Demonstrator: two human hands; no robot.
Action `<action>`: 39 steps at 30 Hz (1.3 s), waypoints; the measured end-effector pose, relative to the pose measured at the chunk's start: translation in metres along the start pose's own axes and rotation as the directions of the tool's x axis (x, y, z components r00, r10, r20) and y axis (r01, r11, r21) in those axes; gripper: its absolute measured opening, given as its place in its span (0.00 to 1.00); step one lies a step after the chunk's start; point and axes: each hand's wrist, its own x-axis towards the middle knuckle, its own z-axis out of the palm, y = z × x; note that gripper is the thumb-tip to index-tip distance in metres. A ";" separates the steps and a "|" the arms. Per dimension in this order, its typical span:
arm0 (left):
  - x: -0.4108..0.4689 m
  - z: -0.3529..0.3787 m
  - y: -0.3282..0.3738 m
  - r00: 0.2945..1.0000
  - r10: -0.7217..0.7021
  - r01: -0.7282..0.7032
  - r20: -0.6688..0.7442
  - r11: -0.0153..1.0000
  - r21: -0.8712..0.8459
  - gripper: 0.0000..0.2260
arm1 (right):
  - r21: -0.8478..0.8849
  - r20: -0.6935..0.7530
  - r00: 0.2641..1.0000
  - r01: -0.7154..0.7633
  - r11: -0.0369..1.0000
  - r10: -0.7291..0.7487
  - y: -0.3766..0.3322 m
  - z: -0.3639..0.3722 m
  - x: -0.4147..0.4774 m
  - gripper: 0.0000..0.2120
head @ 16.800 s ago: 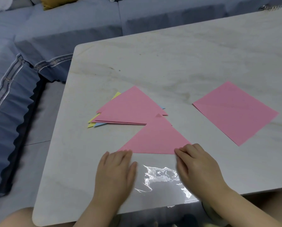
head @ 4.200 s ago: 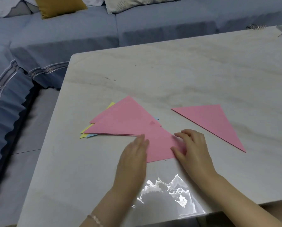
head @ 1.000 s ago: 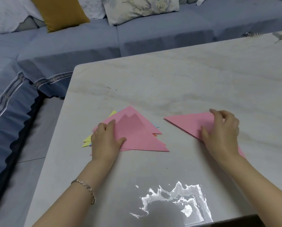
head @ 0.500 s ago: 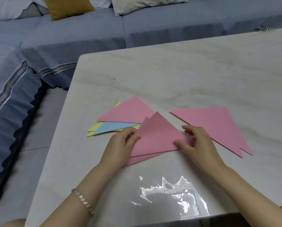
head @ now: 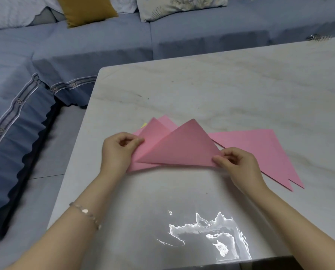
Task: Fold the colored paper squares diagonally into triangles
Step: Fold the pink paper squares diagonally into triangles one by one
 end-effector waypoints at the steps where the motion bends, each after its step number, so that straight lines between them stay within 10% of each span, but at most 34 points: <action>1: 0.007 -0.003 -0.003 0.999 0.004 -0.003 -0.033 0.999 0.046 0.04 | 0.000 0.024 1.000 -0.006 1.000 0.006 0.000 -0.002 0.000 0.07; 6: 0.007 0.004 -0.007 0.980 0.191 -0.149 -0.049 0.881 0.449 0.20 | -0.142 0.066 0.997 -0.016 0.990 0.025 0.010 -0.007 -0.007 0.08; 12: -0.067 0.062 -0.022 0.750 0.434 -0.659 0.499 0.554 0.509 0.18 | -0.495 0.091 0.995 0.085 0.865 -0.046 0.017 -0.004 -0.008 0.14; 16: -0.094 0.079 -0.044 0.784 0.202 -0.602 0.587 0.481 0.637 0.26 | -0.637 0.121 0.960 0.269 0.723 -0.251 0.025 0.006 -0.016 0.15; 22: -0.095 0.077 -0.051 0.781 0.205 -0.609 0.590 0.462 0.645 0.26 | -0.583 0.559 0.797 0.573 0.576 -0.228 0.029 0.038 -0.045 0.33; 39: -0.097 0.078 -0.050 0.827 0.187 -0.555 0.531 0.424 0.716 0.32 | -0.873 0.359 0.928 0.373 0.315 -0.103 0.046 -0.024 -0.061 0.31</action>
